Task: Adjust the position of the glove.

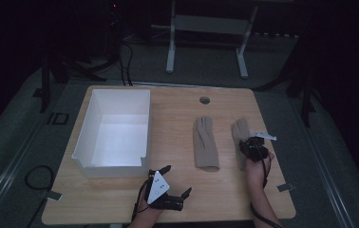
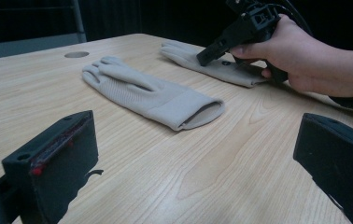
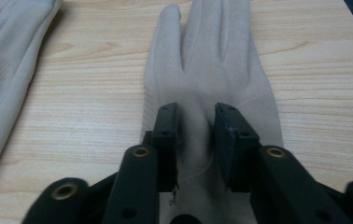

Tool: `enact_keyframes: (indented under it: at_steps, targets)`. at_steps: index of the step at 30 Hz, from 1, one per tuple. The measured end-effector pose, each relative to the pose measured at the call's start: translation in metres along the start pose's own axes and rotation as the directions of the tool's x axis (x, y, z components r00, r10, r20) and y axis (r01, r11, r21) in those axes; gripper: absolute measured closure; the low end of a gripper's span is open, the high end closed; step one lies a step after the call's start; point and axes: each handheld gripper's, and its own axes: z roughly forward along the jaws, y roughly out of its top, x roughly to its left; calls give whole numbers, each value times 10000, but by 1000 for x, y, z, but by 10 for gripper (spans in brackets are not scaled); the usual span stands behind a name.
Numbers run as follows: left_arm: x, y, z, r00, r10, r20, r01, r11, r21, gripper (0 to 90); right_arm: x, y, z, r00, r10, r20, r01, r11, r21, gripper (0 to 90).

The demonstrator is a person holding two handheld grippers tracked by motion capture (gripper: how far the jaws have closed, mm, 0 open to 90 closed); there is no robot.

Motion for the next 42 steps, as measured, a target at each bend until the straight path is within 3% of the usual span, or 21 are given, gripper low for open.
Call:
enact_keyframes:
  at_steps: [6,11,15,17,19,22,28,36,38,39,42]
  targets:
    - [0,0,0,10000,-6,6,6,10000,6,2,2,1,-4,9999,-96,-108,95,9999,-57,576]
    - [0,0,0,10000,20,14,-20,10000,13,2,-4,9,-12,9964,-409,-743,386,9987,-321,514]
    - [0,0,0,10000,22,14,-22,10000,10,2,-14,17,-17,9826,-1066,-1521,965,9927,-720,512]
    - [0,0,0,10000,8,12,-8,10000,9,2,-19,21,-20,9691,-1554,-1916,1382,9853,-1000,489]
    - [0,0,0,10000,4,19,-4,10000,9,2,-23,24,-20,9590,-2019,-1988,1843,9774,-1040,469]
    - [0,0,0,10000,1,26,-1,10000,-3,2,-31,28,-17,9516,-2354,-1977,2184,9703,-1039,452]
    - [0,0,0,10000,-27,32,27,10000,6,2,-39,27,-10,9439,-2340,-2331,2146,9710,-1059,426]
    - [0,0,0,10000,-21,27,21,10000,9,2,-36,13,7,9539,-1956,-2276,1883,9807,-534,421]
    - [0,0,0,10000,-25,31,25,10000,11,2,-36,11,9,9538,-1941,-2292,1885,9810,-464,427]
    - [0,0,0,10000,-23,30,23,10000,11,2,-33,8,11,9573,-2071,-2017,2049,9783,-319,454]
    - [0,0,0,10000,-12,34,12,10000,13,2,-29,8,12,9575,-2243,-1811,2252,9742,-160,513]
